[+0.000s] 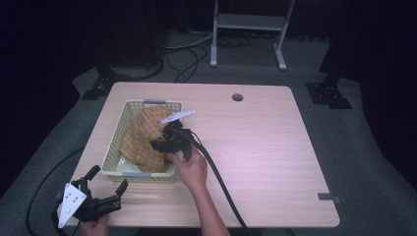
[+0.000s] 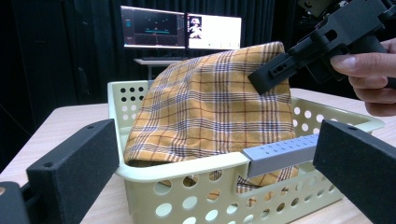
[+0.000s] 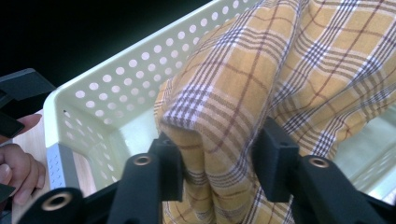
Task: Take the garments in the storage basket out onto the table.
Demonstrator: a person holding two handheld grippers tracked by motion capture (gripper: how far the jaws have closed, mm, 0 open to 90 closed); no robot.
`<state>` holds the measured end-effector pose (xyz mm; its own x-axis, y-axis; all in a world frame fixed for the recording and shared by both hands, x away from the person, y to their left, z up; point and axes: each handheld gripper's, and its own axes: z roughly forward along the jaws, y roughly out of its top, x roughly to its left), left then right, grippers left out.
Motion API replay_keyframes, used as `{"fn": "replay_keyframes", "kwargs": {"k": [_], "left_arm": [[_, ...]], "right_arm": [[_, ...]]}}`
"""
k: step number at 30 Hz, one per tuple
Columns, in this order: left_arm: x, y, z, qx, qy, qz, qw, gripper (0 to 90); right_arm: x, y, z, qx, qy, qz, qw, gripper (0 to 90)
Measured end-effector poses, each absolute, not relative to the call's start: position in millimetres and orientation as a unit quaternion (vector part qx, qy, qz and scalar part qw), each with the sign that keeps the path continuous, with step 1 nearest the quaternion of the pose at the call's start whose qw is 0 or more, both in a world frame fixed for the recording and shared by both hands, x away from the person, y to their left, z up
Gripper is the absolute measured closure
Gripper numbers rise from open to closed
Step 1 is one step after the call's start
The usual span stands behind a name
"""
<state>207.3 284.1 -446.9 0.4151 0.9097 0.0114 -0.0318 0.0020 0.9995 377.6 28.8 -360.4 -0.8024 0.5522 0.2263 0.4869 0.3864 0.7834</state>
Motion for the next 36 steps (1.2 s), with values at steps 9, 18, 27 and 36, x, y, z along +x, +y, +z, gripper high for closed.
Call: {"fn": "replay_keyframes", "kwargs": {"k": [9,18,27,36], "left_arm": [[207.2,284.1,-446.9,0.588,0.373,0.391,0.601,0.1],[207.2,284.1,-447.0,0.588,0.373,0.391,0.602,0.1],[207.3,284.2,-446.9,0.588,0.374,0.391,0.601,0.1],[207.5,283.8,-446.9,0.587,0.375,0.392,0.601,0.1]], "right_arm": [[379.4,24.7,-360.4,0.344,0.823,0.452,0.005,68.4],[378.6,22.8,-359.7,0.372,0.812,0.45,-0.003,71.9],[376.5,22.1,-359.0,0.377,0.806,0.456,-0.007,72.4],[374.3,19.3,-356.6,0.375,0.799,0.47,-0.017,72.7]]}}
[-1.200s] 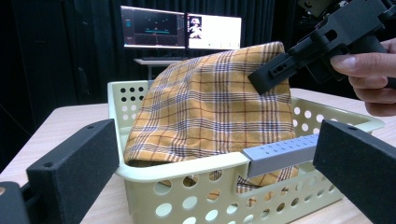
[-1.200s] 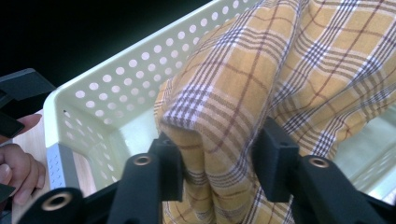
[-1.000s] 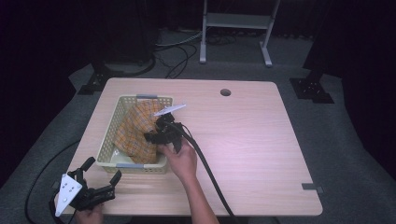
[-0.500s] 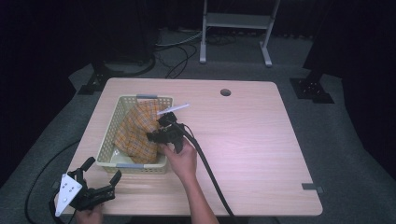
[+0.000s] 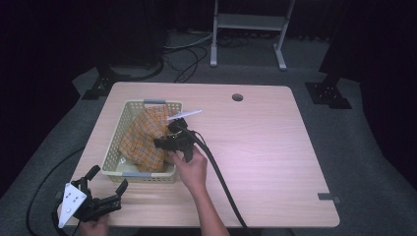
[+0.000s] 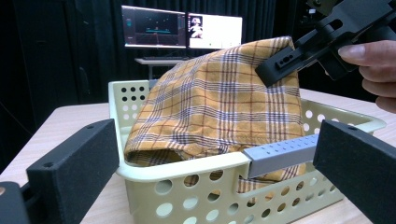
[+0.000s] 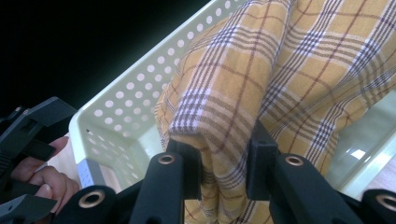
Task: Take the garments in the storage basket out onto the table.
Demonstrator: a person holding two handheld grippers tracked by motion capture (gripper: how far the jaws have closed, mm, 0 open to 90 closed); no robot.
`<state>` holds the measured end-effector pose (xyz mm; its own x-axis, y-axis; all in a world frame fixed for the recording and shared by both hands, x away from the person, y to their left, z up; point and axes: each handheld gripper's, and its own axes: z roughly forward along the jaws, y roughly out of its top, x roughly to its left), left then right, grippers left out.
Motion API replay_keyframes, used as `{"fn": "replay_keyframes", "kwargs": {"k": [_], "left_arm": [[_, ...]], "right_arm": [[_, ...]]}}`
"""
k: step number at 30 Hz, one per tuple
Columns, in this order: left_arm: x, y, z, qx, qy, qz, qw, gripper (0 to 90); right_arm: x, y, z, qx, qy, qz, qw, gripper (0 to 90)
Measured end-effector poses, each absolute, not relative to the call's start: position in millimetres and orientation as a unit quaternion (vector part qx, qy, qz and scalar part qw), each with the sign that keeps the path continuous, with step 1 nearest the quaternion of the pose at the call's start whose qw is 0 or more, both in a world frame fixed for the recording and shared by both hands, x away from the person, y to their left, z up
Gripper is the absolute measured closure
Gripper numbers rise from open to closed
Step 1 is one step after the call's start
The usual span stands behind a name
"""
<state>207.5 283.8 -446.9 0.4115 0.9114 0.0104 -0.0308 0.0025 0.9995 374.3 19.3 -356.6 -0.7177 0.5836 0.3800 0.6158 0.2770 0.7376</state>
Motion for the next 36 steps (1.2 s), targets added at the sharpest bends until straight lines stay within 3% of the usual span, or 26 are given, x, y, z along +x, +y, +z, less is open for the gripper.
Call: {"fn": "replay_keyframes", "kwargs": {"k": [36], "left_arm": [[207,284,-447,0.587,0.378,0.392,0.599,0.1]], "right_arm": [[363,5,-343,-0.373,-0.75,-0.545,0.039,72.8]]}}
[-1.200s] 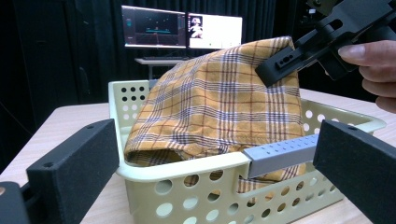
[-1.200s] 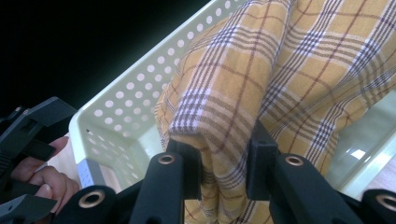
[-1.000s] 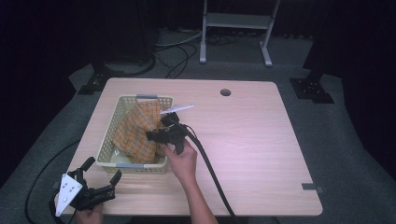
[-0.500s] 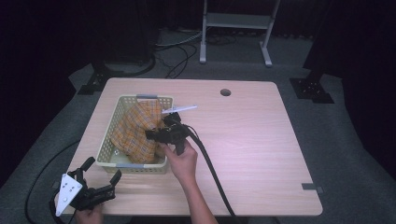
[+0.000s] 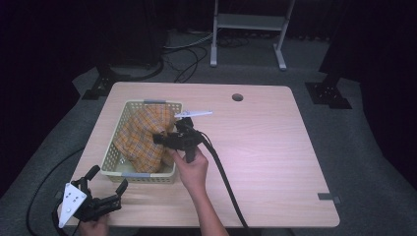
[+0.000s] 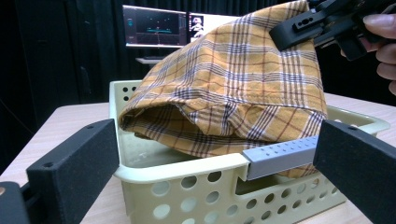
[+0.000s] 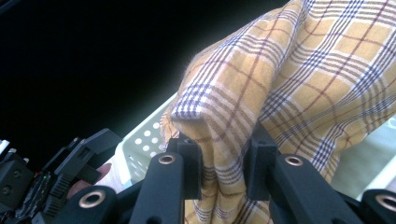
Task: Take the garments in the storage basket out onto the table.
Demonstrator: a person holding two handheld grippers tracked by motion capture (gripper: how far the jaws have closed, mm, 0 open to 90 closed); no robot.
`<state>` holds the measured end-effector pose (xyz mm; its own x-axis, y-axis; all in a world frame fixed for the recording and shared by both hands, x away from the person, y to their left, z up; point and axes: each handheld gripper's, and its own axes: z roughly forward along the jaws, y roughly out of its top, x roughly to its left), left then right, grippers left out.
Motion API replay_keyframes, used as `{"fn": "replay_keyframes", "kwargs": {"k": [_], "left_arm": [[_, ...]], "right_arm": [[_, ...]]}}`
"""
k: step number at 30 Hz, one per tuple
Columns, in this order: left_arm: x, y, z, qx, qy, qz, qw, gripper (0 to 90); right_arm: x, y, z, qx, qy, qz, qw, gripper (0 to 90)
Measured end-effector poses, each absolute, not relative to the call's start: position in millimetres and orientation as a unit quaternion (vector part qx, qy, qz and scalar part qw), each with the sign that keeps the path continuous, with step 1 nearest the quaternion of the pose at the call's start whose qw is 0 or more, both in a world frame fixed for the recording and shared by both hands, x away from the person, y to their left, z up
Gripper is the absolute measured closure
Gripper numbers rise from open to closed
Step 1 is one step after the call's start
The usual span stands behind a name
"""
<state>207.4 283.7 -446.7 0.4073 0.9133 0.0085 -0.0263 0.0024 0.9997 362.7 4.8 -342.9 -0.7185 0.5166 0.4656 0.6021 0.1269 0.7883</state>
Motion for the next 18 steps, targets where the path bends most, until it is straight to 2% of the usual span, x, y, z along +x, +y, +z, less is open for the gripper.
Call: {"fn": "replay_keyframes", "kwargs": {"k": [18], "left_arm": [[207,284,-447,0.588,0.377,0.394,0.597,0.1]], "right_arm": [[350,-7,-314,-0.351,-0.729,-0.586,0.036,72.8]]}}
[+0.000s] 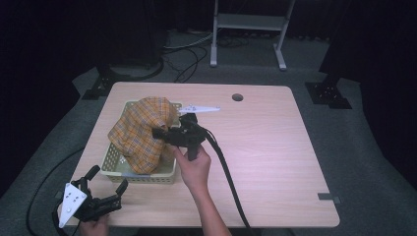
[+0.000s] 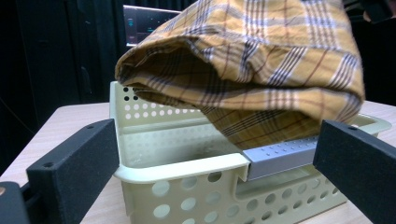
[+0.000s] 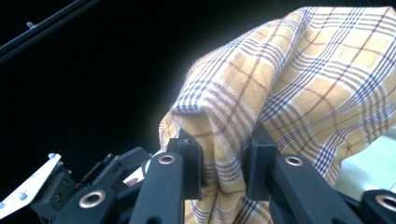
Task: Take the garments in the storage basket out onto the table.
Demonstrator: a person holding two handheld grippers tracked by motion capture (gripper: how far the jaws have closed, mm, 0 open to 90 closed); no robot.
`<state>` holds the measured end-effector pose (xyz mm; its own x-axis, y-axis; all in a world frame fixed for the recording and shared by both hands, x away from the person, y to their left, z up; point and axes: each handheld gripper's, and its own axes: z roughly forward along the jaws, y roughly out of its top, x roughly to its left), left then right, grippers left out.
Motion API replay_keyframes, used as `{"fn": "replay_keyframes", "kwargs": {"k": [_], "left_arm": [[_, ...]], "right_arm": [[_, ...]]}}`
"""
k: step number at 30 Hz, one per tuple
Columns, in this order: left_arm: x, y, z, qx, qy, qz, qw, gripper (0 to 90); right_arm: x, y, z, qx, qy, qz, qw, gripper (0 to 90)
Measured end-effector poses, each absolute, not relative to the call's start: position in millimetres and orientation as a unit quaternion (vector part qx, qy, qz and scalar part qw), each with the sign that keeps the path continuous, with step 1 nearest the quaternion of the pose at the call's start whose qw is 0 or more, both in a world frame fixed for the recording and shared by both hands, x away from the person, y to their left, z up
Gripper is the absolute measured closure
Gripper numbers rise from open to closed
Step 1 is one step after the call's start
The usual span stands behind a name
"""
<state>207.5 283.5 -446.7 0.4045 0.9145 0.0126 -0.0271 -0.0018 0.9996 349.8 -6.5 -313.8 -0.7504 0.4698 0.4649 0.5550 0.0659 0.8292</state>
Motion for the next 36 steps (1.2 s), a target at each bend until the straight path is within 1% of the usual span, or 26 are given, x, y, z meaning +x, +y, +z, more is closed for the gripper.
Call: {"fn": "replay_keyframes", "kwargs": {"k": [17,36], "left_arm": [[207,283,-447,0.587,0.377,0.396,0.597,0.1],[207,283,-447,0.587,0.377,0.397,0.596,0.1]], "right_arm": [[340,-25,-296,-0.339,-0.703,-0.622,0.059,72.9],[330,-51,-284,-0.333,-0.688,-0.641,0.063,72.8]]}}
